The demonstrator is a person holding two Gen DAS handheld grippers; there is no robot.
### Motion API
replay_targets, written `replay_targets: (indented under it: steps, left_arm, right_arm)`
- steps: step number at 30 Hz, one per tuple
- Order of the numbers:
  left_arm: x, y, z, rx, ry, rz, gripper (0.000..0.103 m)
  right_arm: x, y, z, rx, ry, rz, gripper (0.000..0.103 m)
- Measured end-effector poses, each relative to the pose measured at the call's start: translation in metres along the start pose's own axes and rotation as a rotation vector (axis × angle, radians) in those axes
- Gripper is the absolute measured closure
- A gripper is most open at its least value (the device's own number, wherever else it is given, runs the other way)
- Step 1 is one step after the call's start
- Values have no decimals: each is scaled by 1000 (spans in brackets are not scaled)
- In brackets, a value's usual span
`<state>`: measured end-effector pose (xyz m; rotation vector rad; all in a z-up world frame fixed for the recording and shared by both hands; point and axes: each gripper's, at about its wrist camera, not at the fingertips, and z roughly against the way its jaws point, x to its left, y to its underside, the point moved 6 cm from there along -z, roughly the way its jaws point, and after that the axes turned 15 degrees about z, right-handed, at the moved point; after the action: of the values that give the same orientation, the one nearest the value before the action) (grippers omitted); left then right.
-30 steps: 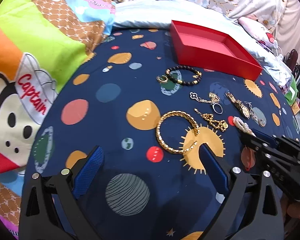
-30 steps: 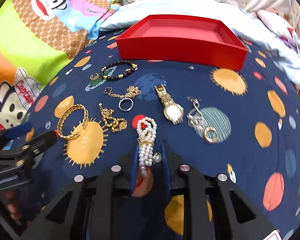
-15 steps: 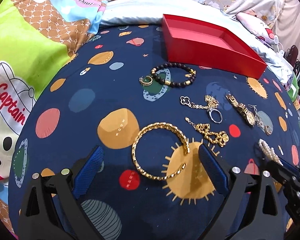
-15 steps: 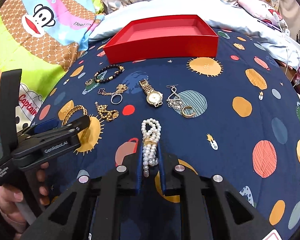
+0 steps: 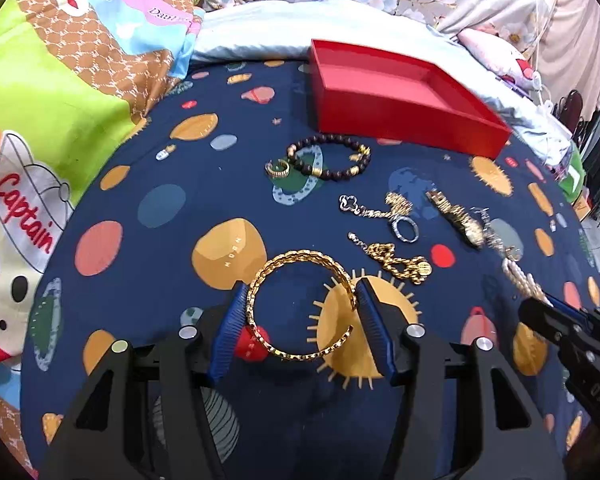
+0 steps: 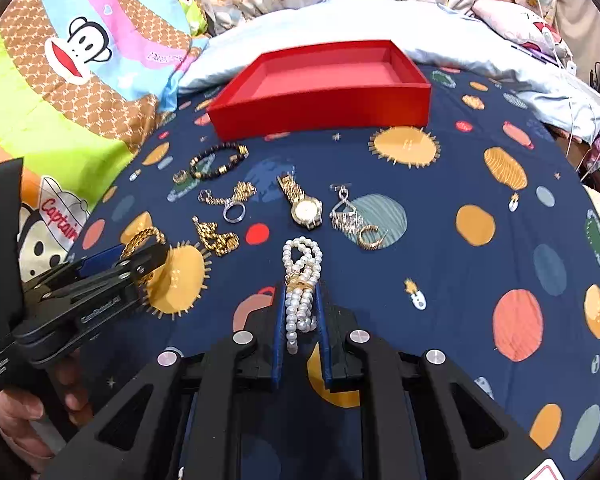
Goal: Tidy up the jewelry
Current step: 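Grasp the white pearl bracelet with the right tool while the left tool grasps the gold chain bracelet, then carry both bracelets into the red box and open both tools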
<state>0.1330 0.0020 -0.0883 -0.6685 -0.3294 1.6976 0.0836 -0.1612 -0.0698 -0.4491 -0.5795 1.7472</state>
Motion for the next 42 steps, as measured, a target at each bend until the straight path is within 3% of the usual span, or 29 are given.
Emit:
replay_targets:
  steps: [7, 14, 19, 23, 28, 36, 37, 38, 40, 42]
  left_arm:
    - [-19, -46, 44, -73, 112, -7, 49]
    - [-71, -133, 50, -147, 216, -68, 49]
    - [-114, -193, 20, -194, 221, -109, 49]
    - [-135, -228, -29, -128, 237, -92, 49]
    - [-146, -245, -98, -34, 206, -84, 49]
    - [-157, -259, -156, -36, 129, -119, 49]
    - [-158, -261, -160, -38, 129, -118, 48]
    - [-159, -263, -163, -39, 126, -114, 48]
    - [-157, -265, -164, -54, 108, -96, 33]
    - [-154, -267, -157, -78, 98, -89, 21]
  right_arm:
    - [-18, -45, 32, -107, 9, 28, 90]
    - [-71, -139, 33, -216, 11, 34, 90]
    - [-110, -206, -12, -201, 9, 23, 90]
    - [-132, -239, -60, -139, -7, 2, 90]
    - [-152, -260, -112, -68, 33, 7, 90]
    - [-161, -272, -158, -22, 54, 19, 87]
    - [-160, -275, -159, -27, 71, 33, 84]
    - [-159, -276, -159, -33, 78, 40, 74]
    - [-159, -279, -156, -51, 86, 46, 58]
    - [-158, -277, -146, -74, 101, 50, 56]
